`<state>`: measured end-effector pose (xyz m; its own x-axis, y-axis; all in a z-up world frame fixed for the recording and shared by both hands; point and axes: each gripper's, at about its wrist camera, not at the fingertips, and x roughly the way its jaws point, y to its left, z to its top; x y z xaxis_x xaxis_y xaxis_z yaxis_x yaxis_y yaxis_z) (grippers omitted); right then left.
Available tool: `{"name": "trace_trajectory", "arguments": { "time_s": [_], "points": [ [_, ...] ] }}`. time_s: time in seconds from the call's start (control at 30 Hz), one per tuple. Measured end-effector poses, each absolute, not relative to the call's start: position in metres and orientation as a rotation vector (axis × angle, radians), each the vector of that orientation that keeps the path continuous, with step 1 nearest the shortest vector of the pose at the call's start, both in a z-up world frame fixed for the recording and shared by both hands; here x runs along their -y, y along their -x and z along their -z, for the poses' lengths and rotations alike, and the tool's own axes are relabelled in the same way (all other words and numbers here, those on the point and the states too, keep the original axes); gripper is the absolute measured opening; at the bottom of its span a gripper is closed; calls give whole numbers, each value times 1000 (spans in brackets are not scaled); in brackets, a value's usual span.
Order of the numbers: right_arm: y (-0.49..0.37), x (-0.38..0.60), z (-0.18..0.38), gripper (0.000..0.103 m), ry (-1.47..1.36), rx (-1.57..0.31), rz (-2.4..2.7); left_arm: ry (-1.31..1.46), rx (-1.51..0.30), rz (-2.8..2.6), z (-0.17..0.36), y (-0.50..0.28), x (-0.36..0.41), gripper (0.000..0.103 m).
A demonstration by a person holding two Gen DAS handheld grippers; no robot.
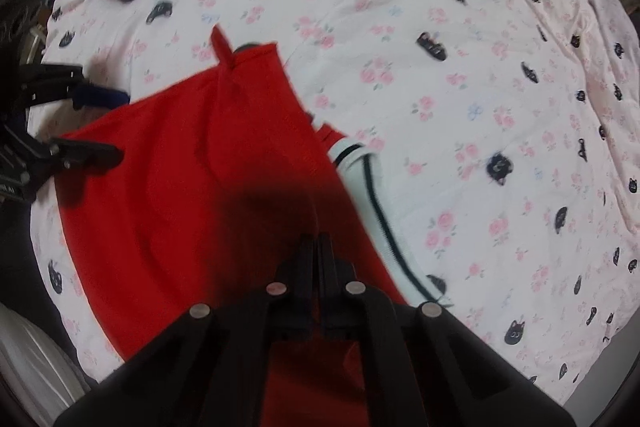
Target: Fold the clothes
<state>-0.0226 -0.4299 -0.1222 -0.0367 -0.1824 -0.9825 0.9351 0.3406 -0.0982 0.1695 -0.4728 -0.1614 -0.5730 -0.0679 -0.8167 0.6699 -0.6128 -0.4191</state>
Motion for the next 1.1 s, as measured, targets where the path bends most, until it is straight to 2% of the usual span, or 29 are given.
{"name": "trace_trajectory", "arguments": {
  "time_s": [0.23,0.6,0.63,0.67,0.7,0.73,0.8,1.1],
  "points": [
    [31,441,102,2,-743,-1259,1145,-1068,-1056,2227,157,-169,474,56],
    [42,481,149,2,-780,-1350,1208,-1060,-1060,2214,159,-169,478,56],
    [42,482,154,4,-784,-1363,1211,-1062,-1060,2213,159,-169,478,56],
    [42,483,156,11,-769,-1377,1230,-1066,-1058,2211,160,-168,478,56],
    [43,483,157,22,-752,-1391,1251,-1069,-1055,2210,160,-168,478,56],
    [44,483,156,27,-737,-1392,1276,-1075,-1050,2208,161,-168,478,56],
    [52,480,146,43,-714,-1377,1328,-1088,-1037,2203,162,-166,476,56],
    [98,439,95,44,-686,-1343,1425,-1124,-978,2183,165,-163,470,56]
  ]
}}
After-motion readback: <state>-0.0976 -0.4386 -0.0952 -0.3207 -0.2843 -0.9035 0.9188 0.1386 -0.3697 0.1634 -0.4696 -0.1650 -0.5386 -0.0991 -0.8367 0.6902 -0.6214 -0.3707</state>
